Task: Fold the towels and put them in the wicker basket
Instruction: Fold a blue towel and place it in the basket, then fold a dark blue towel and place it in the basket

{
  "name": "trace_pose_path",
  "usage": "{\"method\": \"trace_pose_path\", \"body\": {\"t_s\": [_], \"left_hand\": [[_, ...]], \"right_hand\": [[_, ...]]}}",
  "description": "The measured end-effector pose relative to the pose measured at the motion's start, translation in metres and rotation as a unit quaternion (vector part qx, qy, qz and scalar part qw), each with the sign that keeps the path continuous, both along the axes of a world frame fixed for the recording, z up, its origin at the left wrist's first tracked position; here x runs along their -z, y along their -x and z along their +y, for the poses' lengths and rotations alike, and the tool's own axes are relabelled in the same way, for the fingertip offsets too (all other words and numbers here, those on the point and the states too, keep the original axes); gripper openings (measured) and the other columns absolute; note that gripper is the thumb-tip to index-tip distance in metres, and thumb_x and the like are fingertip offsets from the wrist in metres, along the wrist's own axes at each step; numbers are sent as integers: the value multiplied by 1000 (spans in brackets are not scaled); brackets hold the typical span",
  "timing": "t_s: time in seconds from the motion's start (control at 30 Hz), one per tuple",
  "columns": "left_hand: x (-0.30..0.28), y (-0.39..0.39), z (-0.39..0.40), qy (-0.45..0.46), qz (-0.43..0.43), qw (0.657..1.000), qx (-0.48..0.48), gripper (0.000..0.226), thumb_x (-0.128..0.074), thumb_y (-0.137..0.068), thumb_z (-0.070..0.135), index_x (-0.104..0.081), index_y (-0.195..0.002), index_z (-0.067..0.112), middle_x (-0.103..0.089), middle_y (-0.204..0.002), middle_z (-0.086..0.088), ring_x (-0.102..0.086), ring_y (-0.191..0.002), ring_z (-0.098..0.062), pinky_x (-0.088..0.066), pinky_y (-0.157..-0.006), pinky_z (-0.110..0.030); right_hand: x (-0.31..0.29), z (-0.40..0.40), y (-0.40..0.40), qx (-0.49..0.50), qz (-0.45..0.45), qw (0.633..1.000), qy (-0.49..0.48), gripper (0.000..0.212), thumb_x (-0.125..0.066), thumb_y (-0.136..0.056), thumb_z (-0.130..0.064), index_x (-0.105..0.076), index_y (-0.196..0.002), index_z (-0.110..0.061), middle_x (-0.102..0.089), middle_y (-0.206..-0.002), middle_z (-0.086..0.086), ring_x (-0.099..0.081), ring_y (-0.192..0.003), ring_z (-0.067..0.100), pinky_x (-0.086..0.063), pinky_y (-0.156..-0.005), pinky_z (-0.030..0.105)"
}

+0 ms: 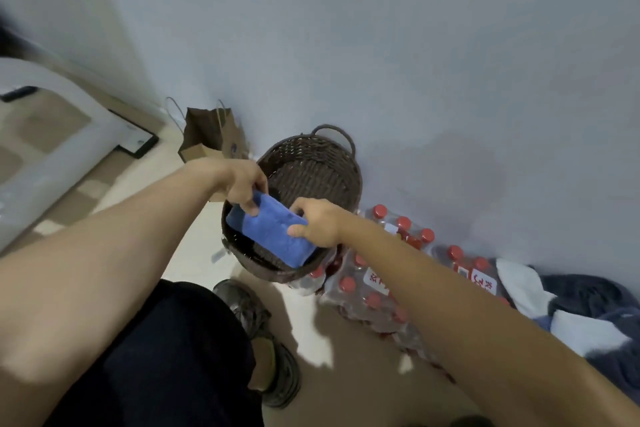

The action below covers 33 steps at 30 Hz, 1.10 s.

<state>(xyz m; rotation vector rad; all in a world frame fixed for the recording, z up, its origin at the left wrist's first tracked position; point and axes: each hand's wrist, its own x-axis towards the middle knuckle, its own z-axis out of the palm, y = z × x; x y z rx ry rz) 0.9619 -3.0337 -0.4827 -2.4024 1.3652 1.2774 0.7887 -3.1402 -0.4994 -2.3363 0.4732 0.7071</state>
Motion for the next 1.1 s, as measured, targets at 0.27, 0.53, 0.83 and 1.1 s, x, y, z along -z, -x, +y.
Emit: {"method": "trace_pose_path", "body": {"t_s": [0.27,0.53,0.83,1.1], "left_hand": [[43,14,5,21,20,1000,8,36,-66,-86,16,-65,-122,18,-65,-118,-2,-57,-99,-18,-43,-83,-25],[62,19,-1,47,-50,997,38,38,-68,-84,18,-64,-122,16,-66,-117,-6,-62,-105,-26,-44,-82,-26],[59,19,-9,75,-84,988,107,16,-68,-78,11,-71,-94,11,-71,-94,-5,-63,-80,-22,-42,-64,-25],[43,19,-12,46,-61,996,48,19,-69,-86,24,-72,-103,18,-69,-102,-1,-61,-90,-20,-45,-73,-26]], "right_hand": [[31,4,-29,-79,114,990,22,37,-59,-96,-31,-57,-119,-2,-64,-112,19,-57,-91,28,-48,-82,36],[40,-3,-29,-64,-17,995,81,55,-91,-56,-43,-58,-91,-17,-63,-93,1,-58,-87,21,-51,-78,34],[59,-5,-16,-65,-25,997,44,52,-92,-58,-21,-53,-93,-23,-51,-88,-10,-54,-84,17,-40,-67,26],[7,-15,16,22,-99,994,28,25,-74,-82,-10,-70,-106,-17,-64,-99,-2,-61,-90,13,-51,-83,26]]}}
